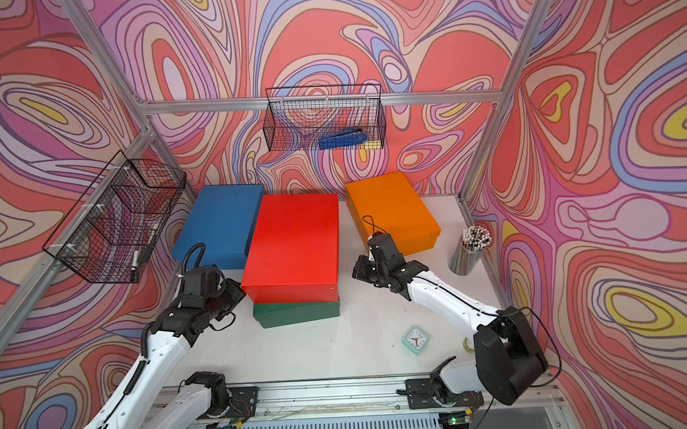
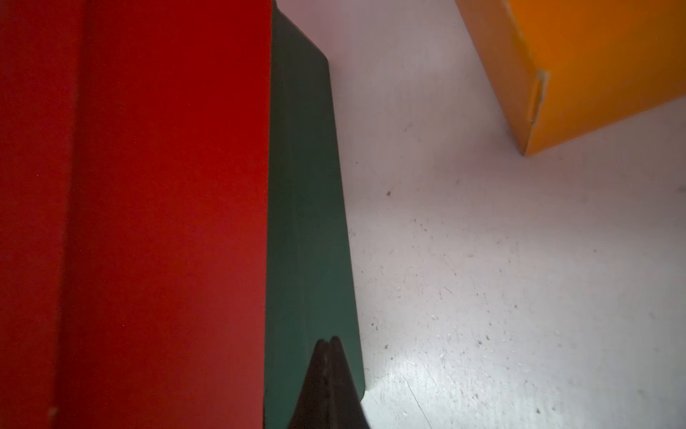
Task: Stack the shoeboxes
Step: Adjust the shoebox.
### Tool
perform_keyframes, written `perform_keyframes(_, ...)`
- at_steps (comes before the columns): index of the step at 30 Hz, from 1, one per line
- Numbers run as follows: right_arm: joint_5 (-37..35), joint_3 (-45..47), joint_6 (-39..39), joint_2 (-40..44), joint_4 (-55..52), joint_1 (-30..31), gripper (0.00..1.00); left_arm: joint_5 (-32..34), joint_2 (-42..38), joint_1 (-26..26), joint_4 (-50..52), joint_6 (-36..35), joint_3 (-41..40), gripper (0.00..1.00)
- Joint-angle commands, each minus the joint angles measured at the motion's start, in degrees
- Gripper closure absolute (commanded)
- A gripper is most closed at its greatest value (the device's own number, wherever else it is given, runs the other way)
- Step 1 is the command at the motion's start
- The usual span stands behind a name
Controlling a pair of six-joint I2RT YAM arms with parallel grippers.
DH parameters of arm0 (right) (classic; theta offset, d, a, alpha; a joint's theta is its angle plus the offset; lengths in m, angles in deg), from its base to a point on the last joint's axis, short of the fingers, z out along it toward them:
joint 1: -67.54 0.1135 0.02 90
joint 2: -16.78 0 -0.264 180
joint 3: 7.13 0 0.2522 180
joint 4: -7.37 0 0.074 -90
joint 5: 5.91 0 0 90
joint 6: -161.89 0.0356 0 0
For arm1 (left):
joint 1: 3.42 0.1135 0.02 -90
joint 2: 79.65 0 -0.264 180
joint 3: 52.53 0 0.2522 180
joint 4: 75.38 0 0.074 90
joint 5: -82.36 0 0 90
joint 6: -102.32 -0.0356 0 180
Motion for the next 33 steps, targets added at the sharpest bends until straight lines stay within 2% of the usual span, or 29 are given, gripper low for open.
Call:
perform_keyframes(1, 1.7, -5.8, -5.0, -2.8, -1.9, 0.2, 1.0, 0.5, -0.7, 0.3, 2.8, -1.1, 3.4, 0.63)
perform_keyframes(5, 7.6, -10.9, -4.9, -7.5, -0.4, 0.5, 1.0, -1.7, -1.5, 0.3, 2.6, 0.2, 5.1, 0.7)
perform_keyframes(13, 9.3, -13.5, -5.0, -11.0, 0.0, 1.4, 1.0, -4.7, -7.0, 0.3, 3.2, 3.8, 4.0, 0.83)
perform_keyframes(33, 9.7, -8.9, -3.0, -6.0, 1.3, 1.7, 1.0, -10.0, -13.6, -0.5, 3.4, 9.3, 0.4, 0.92)
